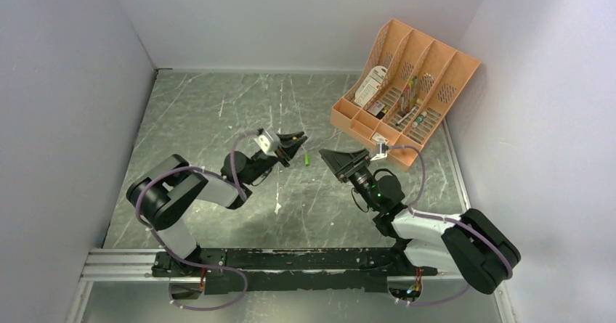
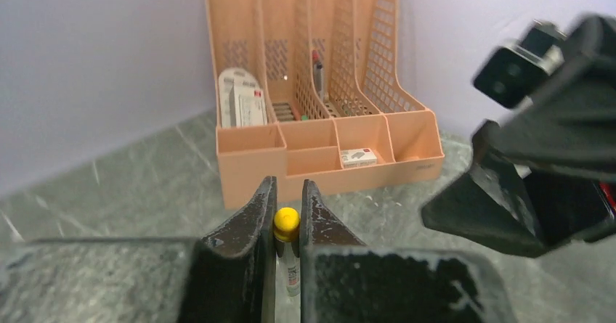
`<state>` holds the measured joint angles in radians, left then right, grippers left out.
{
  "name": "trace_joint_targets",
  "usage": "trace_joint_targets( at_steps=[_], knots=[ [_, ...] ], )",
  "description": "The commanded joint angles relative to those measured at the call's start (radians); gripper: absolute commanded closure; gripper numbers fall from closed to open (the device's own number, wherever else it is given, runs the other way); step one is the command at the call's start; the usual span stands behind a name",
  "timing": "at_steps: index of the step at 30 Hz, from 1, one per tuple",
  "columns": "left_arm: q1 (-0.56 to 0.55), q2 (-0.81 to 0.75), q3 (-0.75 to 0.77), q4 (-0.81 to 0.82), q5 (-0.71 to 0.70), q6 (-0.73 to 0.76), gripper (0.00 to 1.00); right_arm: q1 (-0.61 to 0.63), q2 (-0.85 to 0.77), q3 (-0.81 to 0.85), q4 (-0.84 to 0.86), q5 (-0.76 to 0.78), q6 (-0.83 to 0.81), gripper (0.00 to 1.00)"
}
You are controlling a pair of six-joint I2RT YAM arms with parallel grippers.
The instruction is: Insert the pens into the pen caps
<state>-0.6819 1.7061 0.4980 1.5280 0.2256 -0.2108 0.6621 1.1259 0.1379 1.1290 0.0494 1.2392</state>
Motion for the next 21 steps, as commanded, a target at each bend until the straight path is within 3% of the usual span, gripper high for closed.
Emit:
trace_joint_targets(
  at_steps=[1, 5, 10, 21],
  knots=[
    [-0.095, -0.037, -0.004, 0.285, -0.047, 0.507, 0.93, -0.003, 0.071, 0.011, 0.237, 0.036, 0.226, 0.39],
    [-0.138, -0.05, 0.011, 0.284, -0.059, 0.618, 0.93, -0.001, 0.176, -0.009, 0.373, 0.06, 0.406, 0.37],
    [-0.166, -0.101, 0.023, 0.286, -0.035, 0.69, 0.93, 0.0, 0.397, -0.034, 0.685, 0.082, 0.681, 0.35],
    [-0.196, -0.177, 0.008, 0.286, 0.06, 0.678, 0.93, 0.001, 0.54, 0.112, 0.695, -0.002, 0.865, 0.36]
  ],
)
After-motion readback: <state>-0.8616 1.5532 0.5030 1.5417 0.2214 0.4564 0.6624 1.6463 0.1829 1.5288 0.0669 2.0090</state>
